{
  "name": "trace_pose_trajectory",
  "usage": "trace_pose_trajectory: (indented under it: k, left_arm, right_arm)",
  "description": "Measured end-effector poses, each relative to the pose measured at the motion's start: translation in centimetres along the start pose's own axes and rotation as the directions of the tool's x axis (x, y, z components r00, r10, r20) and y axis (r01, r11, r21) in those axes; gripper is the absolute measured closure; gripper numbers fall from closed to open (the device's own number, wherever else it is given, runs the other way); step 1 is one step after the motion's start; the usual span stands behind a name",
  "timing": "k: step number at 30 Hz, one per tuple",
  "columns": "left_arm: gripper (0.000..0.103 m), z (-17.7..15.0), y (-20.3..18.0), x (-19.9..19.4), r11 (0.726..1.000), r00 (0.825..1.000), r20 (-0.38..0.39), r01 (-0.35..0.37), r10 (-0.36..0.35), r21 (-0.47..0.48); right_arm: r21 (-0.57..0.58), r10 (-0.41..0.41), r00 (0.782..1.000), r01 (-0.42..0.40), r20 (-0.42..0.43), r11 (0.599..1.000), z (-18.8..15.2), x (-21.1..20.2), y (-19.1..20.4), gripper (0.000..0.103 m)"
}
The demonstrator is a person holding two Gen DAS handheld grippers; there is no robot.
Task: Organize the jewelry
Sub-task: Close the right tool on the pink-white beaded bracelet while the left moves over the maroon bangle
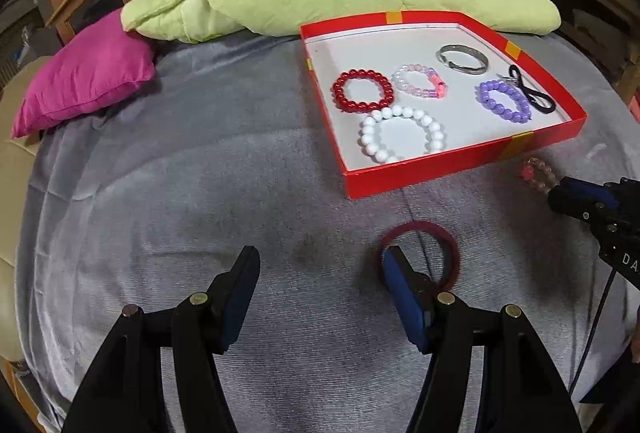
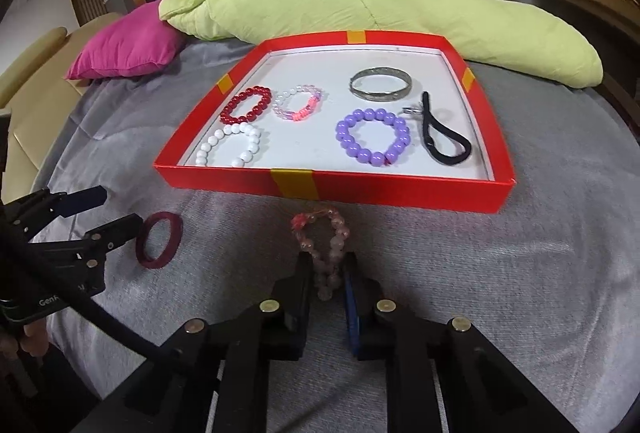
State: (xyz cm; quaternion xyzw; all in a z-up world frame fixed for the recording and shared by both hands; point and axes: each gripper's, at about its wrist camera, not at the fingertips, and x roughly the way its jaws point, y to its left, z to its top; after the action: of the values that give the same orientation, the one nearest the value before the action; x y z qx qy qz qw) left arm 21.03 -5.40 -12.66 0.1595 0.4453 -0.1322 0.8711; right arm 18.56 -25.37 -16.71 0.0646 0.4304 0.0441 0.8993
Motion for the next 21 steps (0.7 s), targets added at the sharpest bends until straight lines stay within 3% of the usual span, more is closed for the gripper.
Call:
trace_pose_trajectory:
  k: [3, 7, 9, 15, 21]
  left_arm:
    - [0.038, 0.0, -0.1, 0.2, 0.997, 0.997, -0.017, 0.076, -0.076, -0.017]
    - [0.038, 0.1, -0.4, 0.5, 0.980, 0.980, -0.037, 0.193, -0.194, -0.044]
    - [0.038, 0.1, -0.7, 0.7, 0.975, 0.975, -0.046, 0.217, -0.219, -0.047]
    - [0.037, 0.0, -1.9, 1.0, 0.980, 0.979, -0.055, 0.198, -0.198, -0.011]
    - [0.038, 0.1, -1.4, 0.5, 0.974, 0.973, -0.033, 0.226, -0.227, -0.035]
  right_arm:
    - [0.013, -0.011, 1.000, 0.012, -0.010, 1.000, -0.1, -0.2, -0.6, 0.087]
    - [0.028, -0.013, 1.000, 0.013, -0.024, 1.000, -0.3, -0.2, -1.2, 0.088]
    - [0.035, -0.012, 1.000, 0.013, -0.027, 0.999, -0.2, -0.1, -1.3, 0.088]
    - [0.039, -0.015, 0.999, 0.016, -0.031, 0.999, -0.2, -0.1, -1.2, 0.088]
    - [0.042, -0.014, 0.999, 0.015, -0.030, 0.999, -0.2, -0.1, -1.3, 0.088]
